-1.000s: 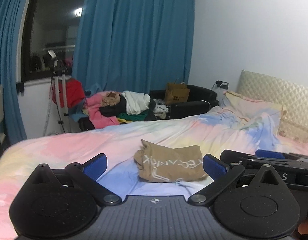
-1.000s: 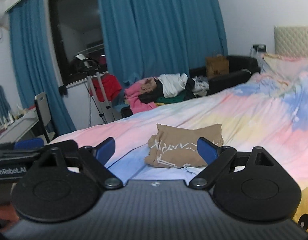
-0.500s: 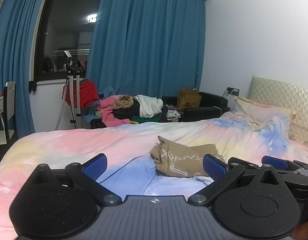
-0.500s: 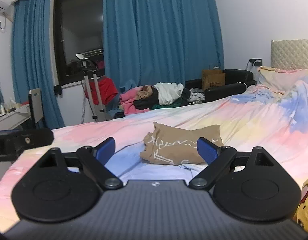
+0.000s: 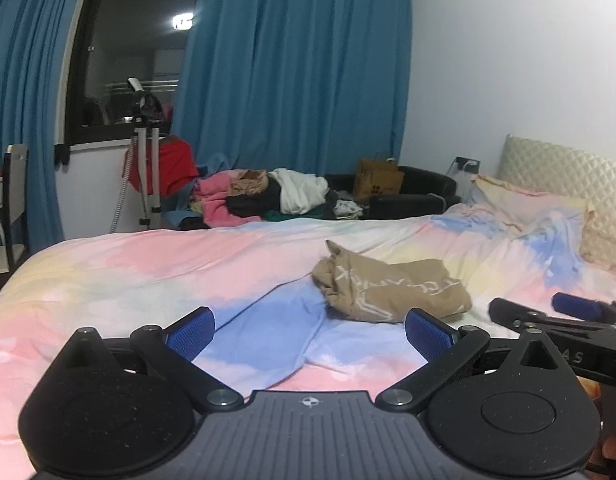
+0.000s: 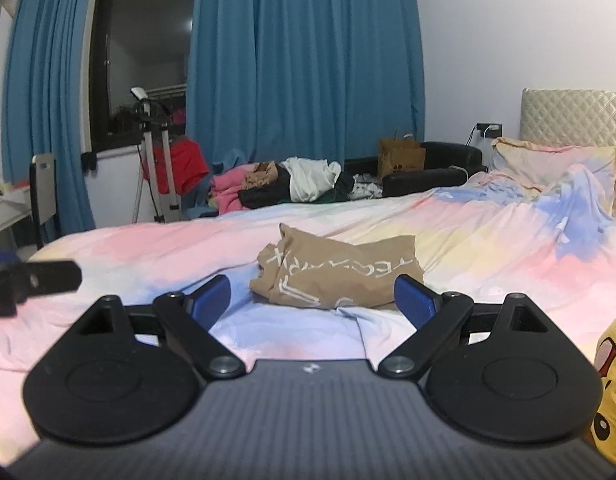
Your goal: Fold clothes
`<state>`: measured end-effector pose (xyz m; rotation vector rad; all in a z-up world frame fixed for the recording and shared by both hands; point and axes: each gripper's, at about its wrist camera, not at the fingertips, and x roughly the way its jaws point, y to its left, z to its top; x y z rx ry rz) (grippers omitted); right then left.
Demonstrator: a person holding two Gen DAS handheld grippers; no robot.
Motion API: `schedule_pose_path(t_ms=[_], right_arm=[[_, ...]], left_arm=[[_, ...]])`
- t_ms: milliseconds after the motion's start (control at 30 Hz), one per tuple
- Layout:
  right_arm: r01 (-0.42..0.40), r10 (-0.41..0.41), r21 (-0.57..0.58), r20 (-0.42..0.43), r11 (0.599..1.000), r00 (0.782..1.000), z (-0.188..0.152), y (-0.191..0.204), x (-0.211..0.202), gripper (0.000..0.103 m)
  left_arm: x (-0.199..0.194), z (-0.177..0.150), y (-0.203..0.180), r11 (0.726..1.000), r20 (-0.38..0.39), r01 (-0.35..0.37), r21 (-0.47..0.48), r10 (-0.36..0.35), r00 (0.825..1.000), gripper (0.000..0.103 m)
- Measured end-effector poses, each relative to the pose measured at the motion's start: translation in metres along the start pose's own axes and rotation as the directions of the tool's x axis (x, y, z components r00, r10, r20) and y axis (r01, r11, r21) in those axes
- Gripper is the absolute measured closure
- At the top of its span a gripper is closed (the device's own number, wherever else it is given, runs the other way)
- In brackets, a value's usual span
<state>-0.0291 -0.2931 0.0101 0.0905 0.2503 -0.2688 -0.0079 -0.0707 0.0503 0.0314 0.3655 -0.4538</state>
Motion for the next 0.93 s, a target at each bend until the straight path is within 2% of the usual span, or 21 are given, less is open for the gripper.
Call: schedule_pose_path(t_ms=[433,933], right_arm=[[0.006,-0.006,0.004,-0.030,1.000,1.000,-0.002,0.001,0.001,0.013],[0.011,-0.011,0.001,-0.026,1.000,1.000,-0.002,0.004,0.000,0.013]], left_arm=[[-0.006,-0.001,-0.004,1.000,0.010,-0.004,0.006,0.004,1.000,0.000],[-0.005,-0.005,-0.009,1.000,0.002,-0.001,0.014,0.001,1.000,0.000]])
